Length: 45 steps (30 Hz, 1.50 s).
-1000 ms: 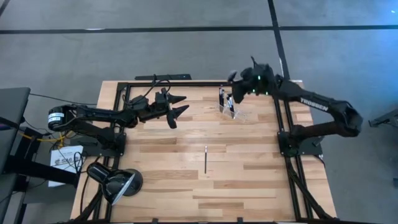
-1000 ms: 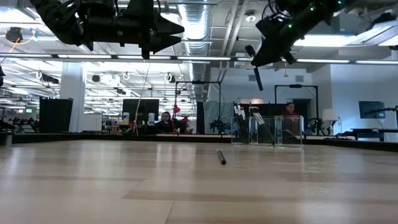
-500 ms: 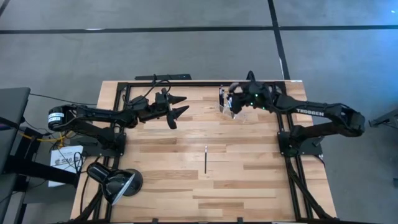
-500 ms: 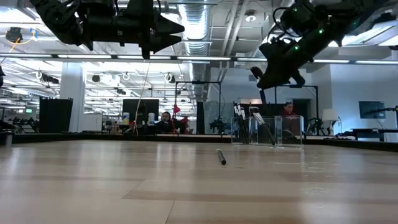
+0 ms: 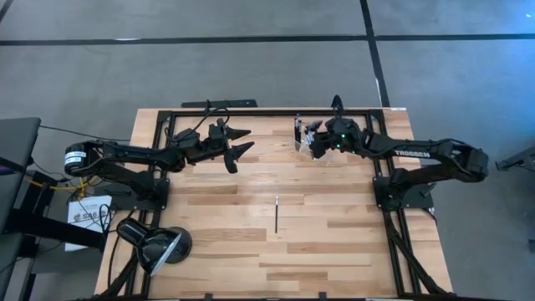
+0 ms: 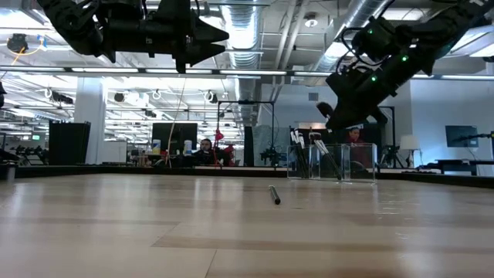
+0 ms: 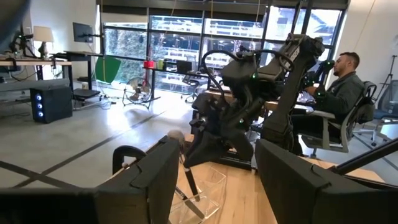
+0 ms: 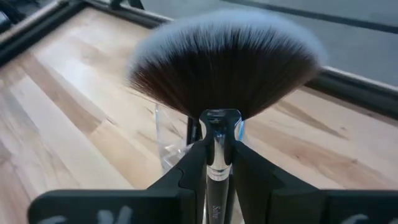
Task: Put items in baskets/containers
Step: Put the black highlighter brush into the transparent organizer, then put the black eyeshadow brush into the transparent organizer
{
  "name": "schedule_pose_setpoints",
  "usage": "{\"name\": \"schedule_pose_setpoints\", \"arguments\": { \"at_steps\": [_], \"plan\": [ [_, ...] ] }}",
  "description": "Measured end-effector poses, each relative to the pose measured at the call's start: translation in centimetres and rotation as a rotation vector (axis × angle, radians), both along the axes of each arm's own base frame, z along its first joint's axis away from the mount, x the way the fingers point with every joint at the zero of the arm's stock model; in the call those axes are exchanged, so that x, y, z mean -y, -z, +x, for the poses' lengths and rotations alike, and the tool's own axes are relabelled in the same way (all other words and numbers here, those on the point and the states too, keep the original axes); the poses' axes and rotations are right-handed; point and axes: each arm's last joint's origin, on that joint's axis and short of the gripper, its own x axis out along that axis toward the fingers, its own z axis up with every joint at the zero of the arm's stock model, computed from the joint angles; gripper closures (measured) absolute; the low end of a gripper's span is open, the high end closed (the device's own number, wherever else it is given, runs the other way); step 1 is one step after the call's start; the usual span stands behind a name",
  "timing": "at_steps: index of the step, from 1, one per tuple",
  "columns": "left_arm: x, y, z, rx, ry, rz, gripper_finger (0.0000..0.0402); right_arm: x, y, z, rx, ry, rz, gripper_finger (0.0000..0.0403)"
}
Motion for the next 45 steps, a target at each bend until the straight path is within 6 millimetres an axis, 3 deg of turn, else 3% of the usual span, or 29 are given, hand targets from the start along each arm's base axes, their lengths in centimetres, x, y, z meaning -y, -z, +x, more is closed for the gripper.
{"name": "schedule_pose_setpoints", "arguments": {
  "at_steps": [17,24,29,33,38,45],
  "plan": [
    [0.0,0.0,0.0,0.000,0.000,0.000,0.0192,0.0,0.4,0.2,0.002,-0.008,0.043,0.0243],
    [0.0,0.0,0.0,0.000,0.000,0.000,0.0192,-0.4,-0.7,0.0,0.026,-0.030,0.023,0.0232],
    [0.0,0.0,0.0,-0.001,0.000,0.000,0.0192,-2.3,-3.1,0.3,0.065,-0.130,-0.037,0.0247],
    [0.0,0.0,0.0,0.002,0.001,-0.011,0.0192,-4.7,-3.9,0.7,0.080,-0.197,-0.091,0.0264],
    [0.0,0.0,0.0,0.012,0.006,-0.050,0.0192,-7.8,-4.4,1.4,0.035,-0.245,-0.281,0.0285],
    [-0.1,0.0,0.0,0.033,-0.006,-0.126,0.0192,-10.6,-6.8,1.5,0.134,-0.333,-0.521,0.0295]
  ]
}}
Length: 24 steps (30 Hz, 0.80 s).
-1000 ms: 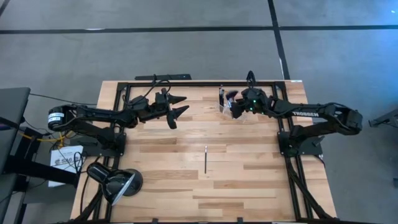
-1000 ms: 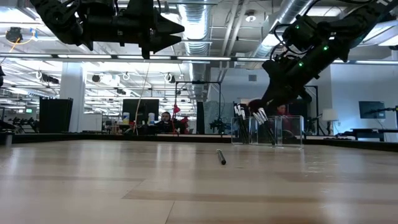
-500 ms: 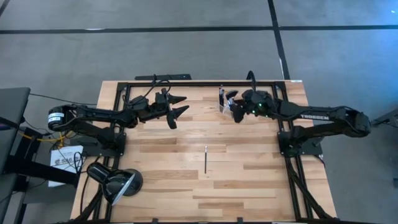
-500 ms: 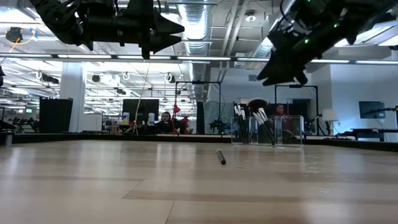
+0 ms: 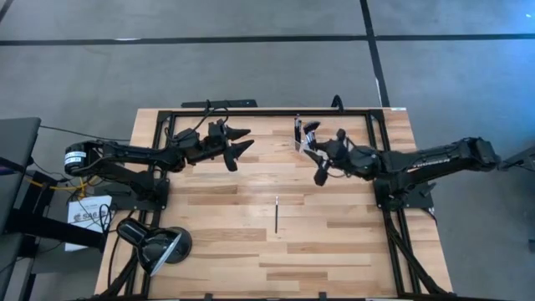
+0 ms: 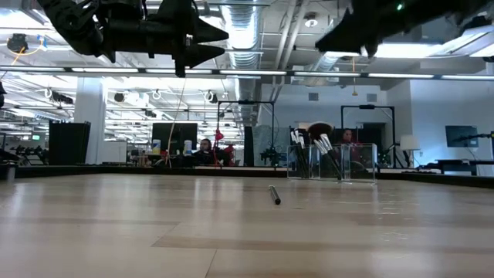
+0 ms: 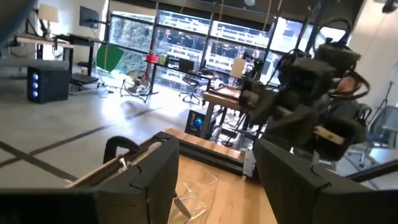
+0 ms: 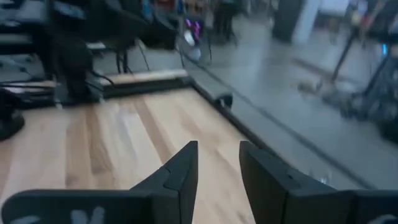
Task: Put items in baskets/containers
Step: Put the black eyeshadow brush into the transparent organizer
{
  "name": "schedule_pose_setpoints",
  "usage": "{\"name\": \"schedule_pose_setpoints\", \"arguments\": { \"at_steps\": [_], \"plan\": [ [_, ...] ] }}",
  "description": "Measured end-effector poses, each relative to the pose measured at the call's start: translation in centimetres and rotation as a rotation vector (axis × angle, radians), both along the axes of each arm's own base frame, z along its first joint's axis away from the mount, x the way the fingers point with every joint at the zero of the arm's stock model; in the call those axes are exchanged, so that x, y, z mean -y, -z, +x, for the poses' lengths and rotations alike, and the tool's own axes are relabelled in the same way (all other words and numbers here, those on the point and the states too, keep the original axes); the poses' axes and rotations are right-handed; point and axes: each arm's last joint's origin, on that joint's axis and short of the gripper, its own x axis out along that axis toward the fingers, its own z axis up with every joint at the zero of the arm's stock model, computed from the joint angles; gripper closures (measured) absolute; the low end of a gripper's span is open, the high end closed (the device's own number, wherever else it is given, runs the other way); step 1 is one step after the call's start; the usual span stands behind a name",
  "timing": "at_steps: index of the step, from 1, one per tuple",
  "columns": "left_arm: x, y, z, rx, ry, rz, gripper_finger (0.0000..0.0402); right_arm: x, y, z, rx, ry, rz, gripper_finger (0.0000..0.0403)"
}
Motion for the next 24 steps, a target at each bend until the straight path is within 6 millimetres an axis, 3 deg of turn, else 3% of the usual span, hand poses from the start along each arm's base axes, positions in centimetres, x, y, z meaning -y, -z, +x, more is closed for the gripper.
{"name": "schedule_pose_setpoints", "arguments": {
  "at_steps": [4,9,16,24],
  "plan": [
    [2.1,-0.4,1.3,0.013,0.057,-0.035,0.0197,-0.2,-2.0,-1.2,0.078,-0.030,-0.096,0.0295],
    [5.7,-0.9,5.8,-0.065,-0.028,0.004,0.0214,-0.1,-4.0,-3.2,0.177,-0.033,-0.144,0.0295],
    [6.3,-2.3,11.9,-0.296,-0.134,-0.130,0.0226,-1.4,-4.7,-5.6,0.200,-0.155,-0.097,0.0295],
    [9.8,-2.3,14.0,-0.464,-0.284,-0.129,0.0227,-2.3,-5.0,-7.0,0.202,-0.227,-0.087,0.0295]
  ]
}}
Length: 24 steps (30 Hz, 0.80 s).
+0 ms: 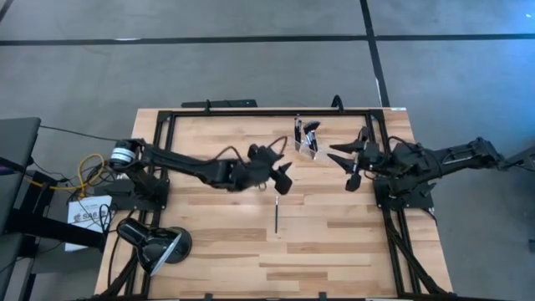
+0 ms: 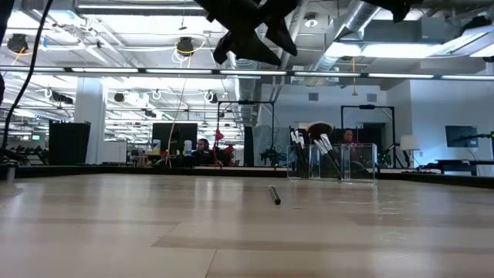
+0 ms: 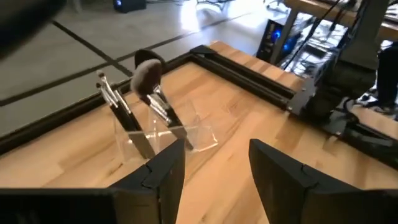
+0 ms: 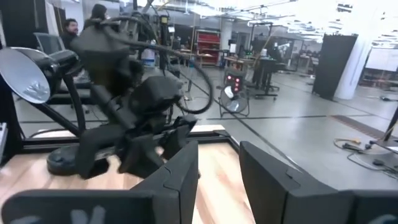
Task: Put items in baskets/containers
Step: Put the black eyeshadow brush into the transparent organizer
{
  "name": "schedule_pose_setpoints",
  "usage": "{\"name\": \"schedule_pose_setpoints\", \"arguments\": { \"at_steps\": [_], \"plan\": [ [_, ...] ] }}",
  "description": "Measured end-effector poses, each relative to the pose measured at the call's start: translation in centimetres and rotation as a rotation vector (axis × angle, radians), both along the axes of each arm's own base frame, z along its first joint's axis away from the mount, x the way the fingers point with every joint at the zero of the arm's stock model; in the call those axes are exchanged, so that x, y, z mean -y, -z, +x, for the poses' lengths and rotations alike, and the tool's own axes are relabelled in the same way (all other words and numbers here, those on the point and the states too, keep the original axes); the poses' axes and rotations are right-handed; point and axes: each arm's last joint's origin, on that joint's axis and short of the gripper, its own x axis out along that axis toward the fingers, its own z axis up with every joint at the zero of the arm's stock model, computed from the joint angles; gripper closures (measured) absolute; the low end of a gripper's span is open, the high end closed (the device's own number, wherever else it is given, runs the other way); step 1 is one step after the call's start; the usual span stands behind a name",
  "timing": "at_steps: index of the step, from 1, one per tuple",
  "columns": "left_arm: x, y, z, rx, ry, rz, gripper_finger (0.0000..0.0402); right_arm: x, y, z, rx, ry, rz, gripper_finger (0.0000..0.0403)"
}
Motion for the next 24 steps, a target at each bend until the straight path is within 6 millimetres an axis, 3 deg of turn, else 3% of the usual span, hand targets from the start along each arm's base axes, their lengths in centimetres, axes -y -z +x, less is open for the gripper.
{"name": "schedule_pose_setpoints", "arguments": {
  "at_steps": [10,15,19,24],
  "plan": [
    [5.9,2.1,1.6,0.025,0.022,-0.073,0.0227,-0.1,0.0,0.0,0.011,-0.009,0.051,0.0295],
    [8.1,3.7,3.1,-0.063,0.025,-0.120,0.0227,-0.1,0.2,0.0,0.004,-0.011,0.087,0.0295],
    [8.2,5.7,4.1,-0.234,-0.021,-0.163,0.0227,-0.3,0.6,0.1,-0.032,-0.020,0.097,0.0295],
    [5.4,7.4,4.5,-0.376,-0.078,-0.335,0.0227,-1.0,1.3,-0.1,-0.089,-0.062,0.144,0.0295]
  ]
}}
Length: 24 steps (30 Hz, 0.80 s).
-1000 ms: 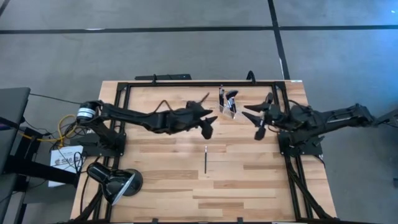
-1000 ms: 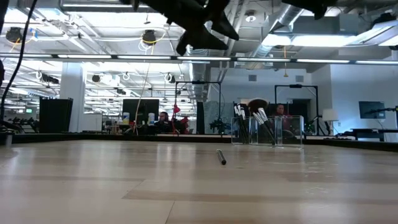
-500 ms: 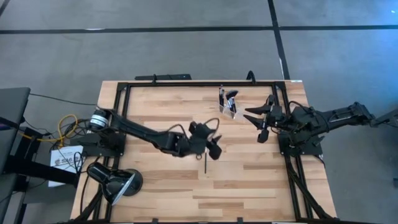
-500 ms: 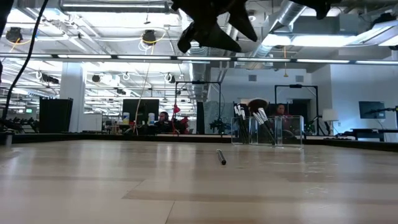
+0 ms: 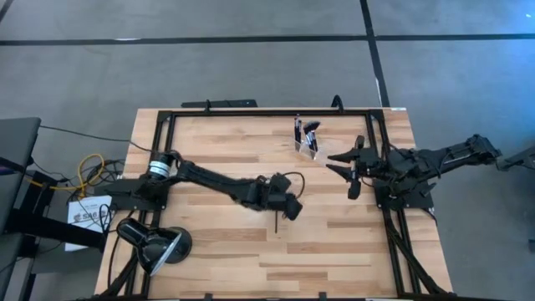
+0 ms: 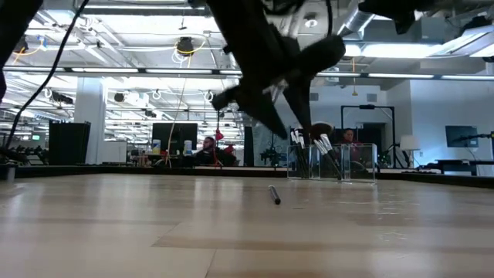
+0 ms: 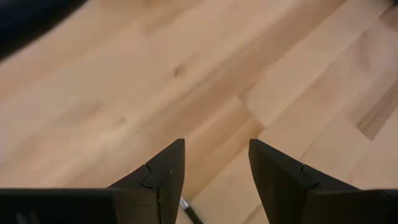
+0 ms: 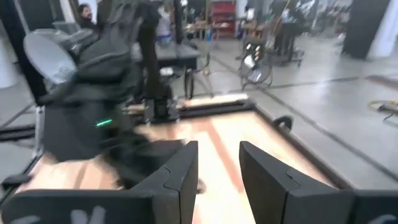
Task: Put items in baskets/containers
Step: Put the black eyeshadow brush into the transparent organizer
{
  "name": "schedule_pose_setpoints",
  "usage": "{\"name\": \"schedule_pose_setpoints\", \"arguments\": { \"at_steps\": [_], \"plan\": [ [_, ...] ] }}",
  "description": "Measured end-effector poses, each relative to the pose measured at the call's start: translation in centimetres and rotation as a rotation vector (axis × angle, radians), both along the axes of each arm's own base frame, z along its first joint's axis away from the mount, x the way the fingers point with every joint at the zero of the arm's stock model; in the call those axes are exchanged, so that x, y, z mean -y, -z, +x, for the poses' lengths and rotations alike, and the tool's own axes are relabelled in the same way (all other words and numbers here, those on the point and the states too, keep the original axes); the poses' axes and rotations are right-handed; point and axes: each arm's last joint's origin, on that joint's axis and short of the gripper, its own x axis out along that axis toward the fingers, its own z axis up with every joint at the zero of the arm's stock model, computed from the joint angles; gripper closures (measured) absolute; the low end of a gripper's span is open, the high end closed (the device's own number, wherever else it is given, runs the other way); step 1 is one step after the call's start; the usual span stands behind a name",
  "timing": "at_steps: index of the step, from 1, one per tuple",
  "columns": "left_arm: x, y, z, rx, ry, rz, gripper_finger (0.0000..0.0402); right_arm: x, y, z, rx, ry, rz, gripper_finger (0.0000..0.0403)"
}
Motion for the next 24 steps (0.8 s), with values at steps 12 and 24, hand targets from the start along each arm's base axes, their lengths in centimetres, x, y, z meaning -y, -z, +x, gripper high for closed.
{"name": "schedule_pose_setpoints", "arguments": {
  "at_steps": [12,24],
  "plan": [
    [-3.6,1.1,-0.8,-0.231,0.024,-0.308,0.0237,-2.2,0.5,-0.7,-0.035,-0.106,0.096,0.0295],
    [-2.6,2.4,-1.0,-0.272,-0.001,-0.343,0.0243,-3.3,0.9,-1.0,-0.056,-0.078,0.087,0.0295]
  ]
}}
